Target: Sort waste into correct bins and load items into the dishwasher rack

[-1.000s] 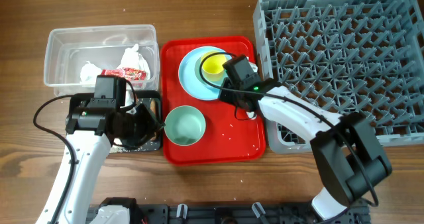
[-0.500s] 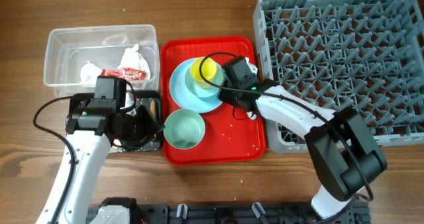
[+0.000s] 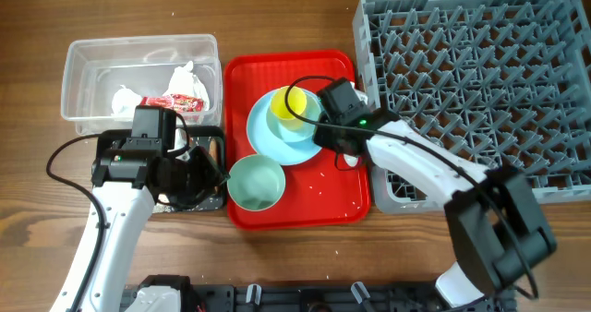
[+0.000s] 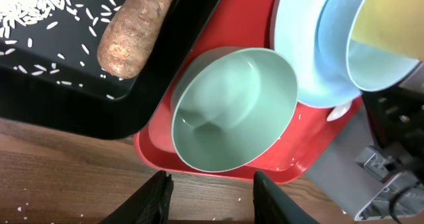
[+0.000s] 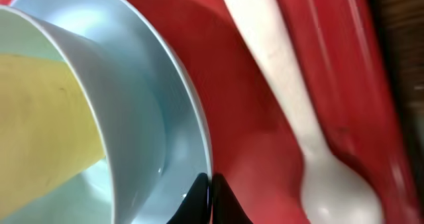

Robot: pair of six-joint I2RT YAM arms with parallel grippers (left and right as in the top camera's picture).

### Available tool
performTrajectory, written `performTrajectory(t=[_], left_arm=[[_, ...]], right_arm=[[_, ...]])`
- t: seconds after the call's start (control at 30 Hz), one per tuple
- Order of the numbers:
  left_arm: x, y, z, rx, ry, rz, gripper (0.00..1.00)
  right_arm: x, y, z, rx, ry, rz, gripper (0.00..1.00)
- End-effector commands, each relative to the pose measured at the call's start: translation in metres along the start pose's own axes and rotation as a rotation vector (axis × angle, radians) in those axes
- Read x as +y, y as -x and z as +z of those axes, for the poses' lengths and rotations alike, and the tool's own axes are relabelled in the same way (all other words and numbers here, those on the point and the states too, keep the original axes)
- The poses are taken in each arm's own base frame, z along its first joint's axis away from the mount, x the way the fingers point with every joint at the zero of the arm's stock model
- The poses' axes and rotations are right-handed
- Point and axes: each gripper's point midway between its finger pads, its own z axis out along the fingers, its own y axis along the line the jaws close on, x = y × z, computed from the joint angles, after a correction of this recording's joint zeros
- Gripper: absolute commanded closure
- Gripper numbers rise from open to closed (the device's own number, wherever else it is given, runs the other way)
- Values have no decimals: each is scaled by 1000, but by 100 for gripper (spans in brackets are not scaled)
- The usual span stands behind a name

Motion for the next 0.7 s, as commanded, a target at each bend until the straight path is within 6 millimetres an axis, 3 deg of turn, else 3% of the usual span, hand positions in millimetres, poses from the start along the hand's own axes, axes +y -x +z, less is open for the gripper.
performTrajectory(t=[0.0, 0.27, 0.3, 0.4, 0.47, 0.57, 0.67], left_arm=[[1, -1, 2, 2, 7, 21, 59], [-3, 3, 2, -14, -7, 29, 59], [-3, 3, 2, -15, -7, 29, 59], [-4, 4, 2, -19, -11, 32, 59], [-5, 5, 2, -24, -18, 32, 58], [-11, 5, 2, -18, -47, 39, 57], [-15, 9, 1, -32, -63, 47, 54]], right_arm=[[-8, 1, -14, -16, -31, -61, 96], [-23, -6, -15, 10, -96, -84, 94], [-25, -5, -15, 7, -103, -85, 91], [-28, -4, -16, 3, -120, -87, 60], [-28, -4, -16, 2, -118, -98, 51], [-22, 2, -21, -8, -100, -144, 51], [-4, 12, -38, -22, -21, -221, 50]])
